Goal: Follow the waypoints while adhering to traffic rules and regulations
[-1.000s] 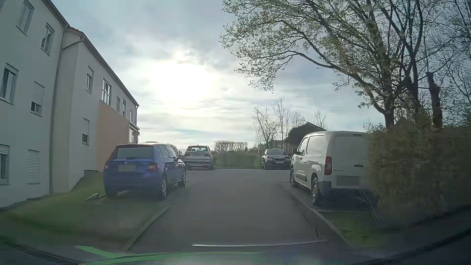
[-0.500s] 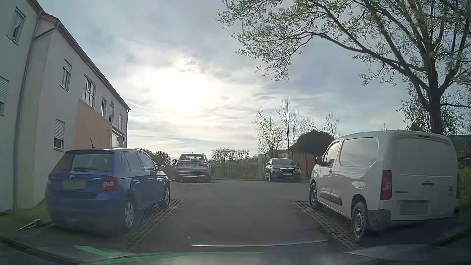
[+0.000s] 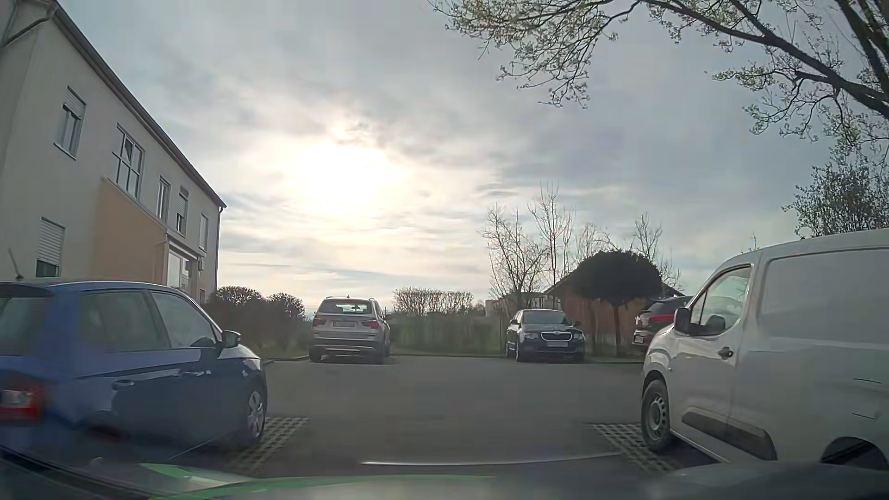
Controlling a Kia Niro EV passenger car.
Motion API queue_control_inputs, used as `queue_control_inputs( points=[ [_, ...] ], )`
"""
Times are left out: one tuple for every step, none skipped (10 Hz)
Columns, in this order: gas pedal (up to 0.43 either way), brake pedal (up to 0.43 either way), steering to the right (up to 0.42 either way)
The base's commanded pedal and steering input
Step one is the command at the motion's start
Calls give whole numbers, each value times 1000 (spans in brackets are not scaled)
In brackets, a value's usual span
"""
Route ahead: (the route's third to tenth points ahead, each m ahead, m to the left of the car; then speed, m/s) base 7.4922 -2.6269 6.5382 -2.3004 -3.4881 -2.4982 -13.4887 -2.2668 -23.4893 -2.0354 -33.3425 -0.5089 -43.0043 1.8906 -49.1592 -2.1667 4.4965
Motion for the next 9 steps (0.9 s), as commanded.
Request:
queue_control_inputs(
  points=[
    [0, 0, 8],
    [0, 0, 8],
    [0, 0, 9],
    [0, 0, 10],
    [0, 0, 14],
    [0, 0, 19],
    [0, 0, 26],
    [0, 0, 41],
    [0, 0, 60]
  ],
)
